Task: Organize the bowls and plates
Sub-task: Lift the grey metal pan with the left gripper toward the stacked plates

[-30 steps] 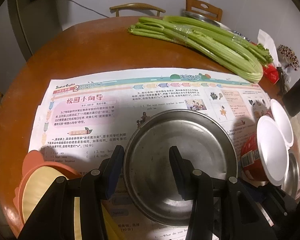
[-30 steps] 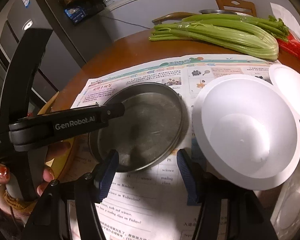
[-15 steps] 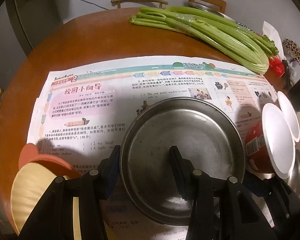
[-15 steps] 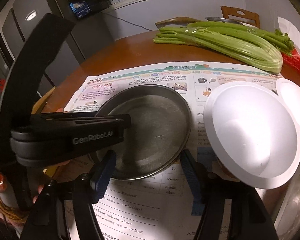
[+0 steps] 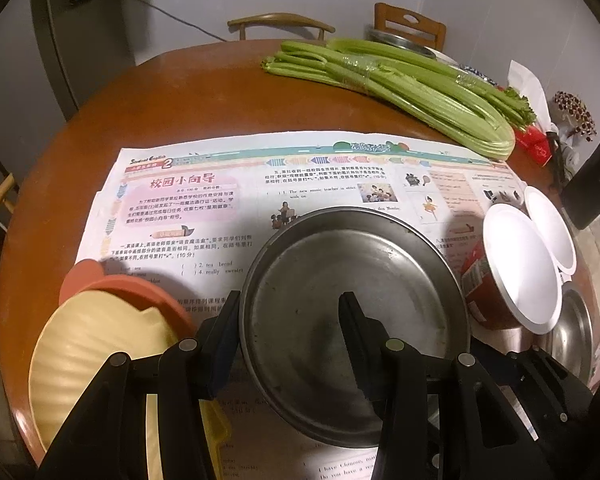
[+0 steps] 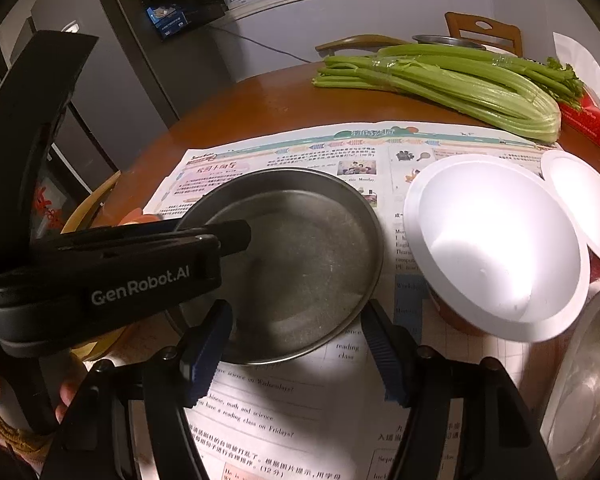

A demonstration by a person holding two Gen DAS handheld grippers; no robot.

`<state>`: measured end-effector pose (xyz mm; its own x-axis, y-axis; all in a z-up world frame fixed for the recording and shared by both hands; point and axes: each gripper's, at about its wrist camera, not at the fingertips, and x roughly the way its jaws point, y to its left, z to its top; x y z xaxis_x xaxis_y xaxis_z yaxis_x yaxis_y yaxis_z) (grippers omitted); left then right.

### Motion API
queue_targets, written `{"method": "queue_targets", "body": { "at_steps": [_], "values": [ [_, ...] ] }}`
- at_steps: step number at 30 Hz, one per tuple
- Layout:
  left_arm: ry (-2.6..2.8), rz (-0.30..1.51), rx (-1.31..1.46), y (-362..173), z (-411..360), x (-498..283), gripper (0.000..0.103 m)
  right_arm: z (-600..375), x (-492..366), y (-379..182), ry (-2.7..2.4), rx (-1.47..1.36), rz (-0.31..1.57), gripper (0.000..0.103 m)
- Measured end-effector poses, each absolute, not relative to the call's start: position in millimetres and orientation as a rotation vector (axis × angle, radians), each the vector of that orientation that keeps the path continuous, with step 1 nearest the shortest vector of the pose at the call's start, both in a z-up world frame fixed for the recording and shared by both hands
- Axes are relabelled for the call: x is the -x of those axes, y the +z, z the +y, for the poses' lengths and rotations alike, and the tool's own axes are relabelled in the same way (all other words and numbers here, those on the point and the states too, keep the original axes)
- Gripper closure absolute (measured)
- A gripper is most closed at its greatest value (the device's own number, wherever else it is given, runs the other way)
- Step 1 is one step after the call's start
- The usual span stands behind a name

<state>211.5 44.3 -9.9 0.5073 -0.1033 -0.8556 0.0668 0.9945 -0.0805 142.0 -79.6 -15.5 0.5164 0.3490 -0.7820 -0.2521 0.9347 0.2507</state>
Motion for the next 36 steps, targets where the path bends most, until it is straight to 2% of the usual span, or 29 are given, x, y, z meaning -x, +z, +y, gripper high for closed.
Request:
{"method": "queue_targets", "body": {
  "at_steps": [36],
  "values": [
    [-0.044,0.878,0.130,48.3,59.7,-128.3,0.053,-82.8,-85.0,38.4,0.508,-0.086,0.844,0.035]
  ]
}}
